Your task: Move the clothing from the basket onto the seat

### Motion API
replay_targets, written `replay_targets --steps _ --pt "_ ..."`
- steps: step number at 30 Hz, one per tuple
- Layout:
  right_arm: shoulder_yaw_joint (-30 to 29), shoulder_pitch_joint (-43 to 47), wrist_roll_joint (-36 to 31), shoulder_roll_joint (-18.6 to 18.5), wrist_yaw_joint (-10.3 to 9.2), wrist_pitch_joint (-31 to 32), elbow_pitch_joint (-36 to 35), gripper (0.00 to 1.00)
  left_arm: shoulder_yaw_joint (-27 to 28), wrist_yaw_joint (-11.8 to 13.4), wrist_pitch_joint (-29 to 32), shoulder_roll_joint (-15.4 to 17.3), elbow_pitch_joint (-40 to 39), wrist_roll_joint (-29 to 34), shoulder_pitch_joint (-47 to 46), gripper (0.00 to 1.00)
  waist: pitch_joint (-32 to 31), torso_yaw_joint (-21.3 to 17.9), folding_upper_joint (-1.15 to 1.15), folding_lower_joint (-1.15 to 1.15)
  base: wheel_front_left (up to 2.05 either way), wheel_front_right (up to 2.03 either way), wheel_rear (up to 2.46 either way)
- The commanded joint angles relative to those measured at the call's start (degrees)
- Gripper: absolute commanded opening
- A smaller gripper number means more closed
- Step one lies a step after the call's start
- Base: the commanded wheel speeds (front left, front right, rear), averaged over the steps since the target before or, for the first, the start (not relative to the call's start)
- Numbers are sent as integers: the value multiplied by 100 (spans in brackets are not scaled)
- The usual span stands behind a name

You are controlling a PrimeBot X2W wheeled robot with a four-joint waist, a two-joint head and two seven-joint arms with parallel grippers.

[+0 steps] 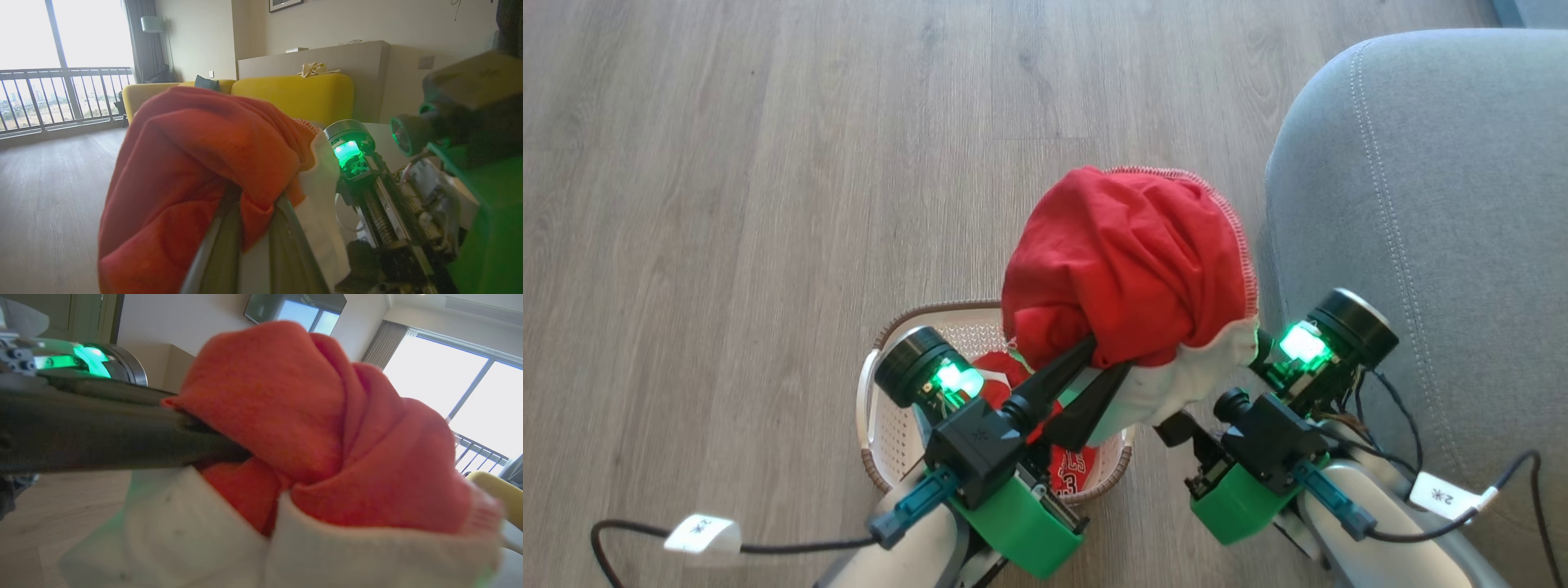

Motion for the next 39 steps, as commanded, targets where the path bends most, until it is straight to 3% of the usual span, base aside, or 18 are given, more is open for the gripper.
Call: replay_targets --steps 1,2,3,10,11,12,14,16,17,27,39 --pt "7 25 32 121 -2 -13 -172 58 124 -8 -25 45 -234 -69 -270 0 -2 0 0 0 0 0 0" --pt "-18 27 41 156 -2 -13 -148 34 105 -8 -25 48 -248 -78 -273 0 0 -4 0 0 0 0 0" --pt "-58 29 44 197 -2 -13 -116 0 85 -8 -25 52 -268 -87 -277 0 2 -8 0 0 0 0 0" --pt "-142 9 96 424 -2 -13 -54 0 111 -9 -25 46 -422 -50 -276 0 6 -4 0 0 0 0 0" --pt "-161 14 108 444 -2 -13 -54 0 128 -9 -25 42 -435 -38 -275 33 6 1 0 0 0 0 0" --pt "-190 25 128 470 -2 -13 -56 0 146 -9 -25 37 -446 -25 -274 49 5 5 0 0 0 0 0" --pt "-249 50 170 505 -2 -13 -71 0 171 -9 -25 27 -456 -17 -268 67 -4 17 0 0 0 0 0" --pt "-329 82 209 536 -2 -13 -98 0 213 -9 -25 15 -461 0 -254 95 -20 30 0 0 0 0 0" --pt "-374 97 222 548 -2 -13 -112 0 237 -9 -25 7 -461 10 -242 100 -30 36 0 0 0 0 0" --pt "-984 169 320 676 -2 -13 -226 0 480 -9 -25 -37 -313 -26 -96 100 -125 37 0 0 0 0 0" --pt "-1963 148 210 518 -2 -13 -336 0 689 -9 -25 65 133 51 161 100 -149 0 0 0 0 0 0"
